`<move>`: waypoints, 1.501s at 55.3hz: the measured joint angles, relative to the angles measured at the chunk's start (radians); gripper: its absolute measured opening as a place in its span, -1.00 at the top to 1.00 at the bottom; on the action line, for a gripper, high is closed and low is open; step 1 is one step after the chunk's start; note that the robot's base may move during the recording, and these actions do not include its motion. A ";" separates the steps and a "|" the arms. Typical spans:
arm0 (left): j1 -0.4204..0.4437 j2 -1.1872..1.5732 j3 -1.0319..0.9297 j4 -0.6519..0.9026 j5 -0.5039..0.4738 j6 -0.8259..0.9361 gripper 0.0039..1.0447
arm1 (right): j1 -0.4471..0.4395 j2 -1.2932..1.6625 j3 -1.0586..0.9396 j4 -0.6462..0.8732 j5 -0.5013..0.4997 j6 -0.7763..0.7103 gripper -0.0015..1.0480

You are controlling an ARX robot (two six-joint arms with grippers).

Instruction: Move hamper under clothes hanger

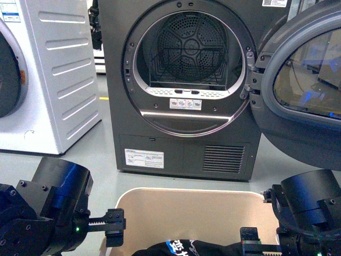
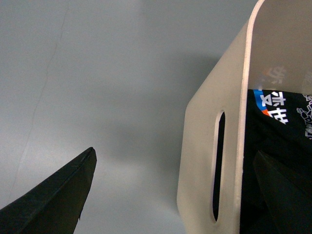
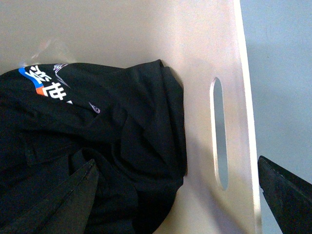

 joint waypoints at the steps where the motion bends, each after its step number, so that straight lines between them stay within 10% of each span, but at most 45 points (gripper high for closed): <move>1: -0.001 0.003 0.002 0.005 0.006 -0.002 -0.88 | 0.000 0.002 0.003 0.000 0.000 0.000 -0.85; 53: -0.055 0.144 0.100 0.006 0.055 -0.014 -0.86 | -0.039 0.132 0.110 -0.039 0.049 -0.003 -0.85; 61: -0.055 0.148 0.104 0.006 0.042 -0.015 -0.48 | -0.039 0.133 0.114 -0.040 0.058 0.008 -0.72; 83: -0.066 0.148 0.120 -0.009 0.021 -0.015 0.91 | -0.038 0.132 0.120 -0.051 0.098 0.010 0.66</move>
